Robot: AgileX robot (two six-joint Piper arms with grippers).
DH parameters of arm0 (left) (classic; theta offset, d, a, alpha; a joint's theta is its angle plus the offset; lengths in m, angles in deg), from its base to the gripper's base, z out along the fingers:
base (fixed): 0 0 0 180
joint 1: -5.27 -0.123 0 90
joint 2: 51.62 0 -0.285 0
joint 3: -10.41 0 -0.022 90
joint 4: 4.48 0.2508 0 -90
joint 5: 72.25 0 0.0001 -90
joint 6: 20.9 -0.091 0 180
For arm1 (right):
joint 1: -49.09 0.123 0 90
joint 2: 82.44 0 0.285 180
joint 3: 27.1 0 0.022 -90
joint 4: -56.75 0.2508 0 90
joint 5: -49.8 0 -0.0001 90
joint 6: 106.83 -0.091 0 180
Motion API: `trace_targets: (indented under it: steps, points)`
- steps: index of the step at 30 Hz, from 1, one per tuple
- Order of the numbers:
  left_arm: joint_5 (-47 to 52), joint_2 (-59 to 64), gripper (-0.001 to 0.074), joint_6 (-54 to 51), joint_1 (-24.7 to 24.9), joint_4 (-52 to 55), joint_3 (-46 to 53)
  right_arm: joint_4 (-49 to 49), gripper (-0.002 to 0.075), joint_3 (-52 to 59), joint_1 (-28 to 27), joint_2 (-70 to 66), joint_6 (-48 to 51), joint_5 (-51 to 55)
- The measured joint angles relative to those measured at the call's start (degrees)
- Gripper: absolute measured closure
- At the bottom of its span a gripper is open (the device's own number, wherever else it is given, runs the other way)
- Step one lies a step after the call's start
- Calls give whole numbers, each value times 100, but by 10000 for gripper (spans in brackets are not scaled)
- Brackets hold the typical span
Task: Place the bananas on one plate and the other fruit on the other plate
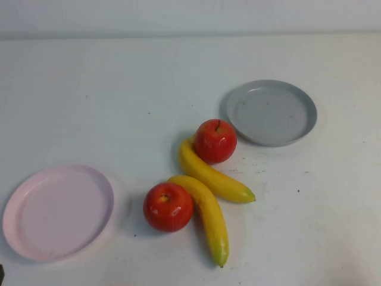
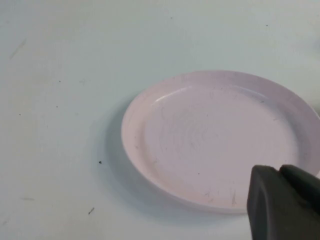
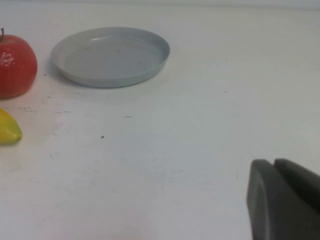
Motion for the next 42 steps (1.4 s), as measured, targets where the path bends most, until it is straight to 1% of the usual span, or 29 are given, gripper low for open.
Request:
trace_targets:
  steps: [8,15,18,25,28,33,39,42]
  points:
    - [-11,0,736,9,0,28,0,0,741,0,0,0,0,0]
    - [-232,0,736,497,0,28,0,0,741,0,0,0,0,0]
    - [-392,0,737,918,0,28,0,0,741,0,0,0,0,0]
    - [-953,0,737,2635,0,28,0,0,741,0,0,0,0,0]
    - [-1304,0,736,3149,0,28,0,0,741,0,0,0,0,0]
    - [-1781,0,736,3399,0,28,0,0,741,0,0,0,0,0]
    - [-1897,0,737,3424,0,28,0,0,741,0,0,0,0,0]
    - [-1878,0,737,3635,0,28,0,0,741,0,0,0,0,0]
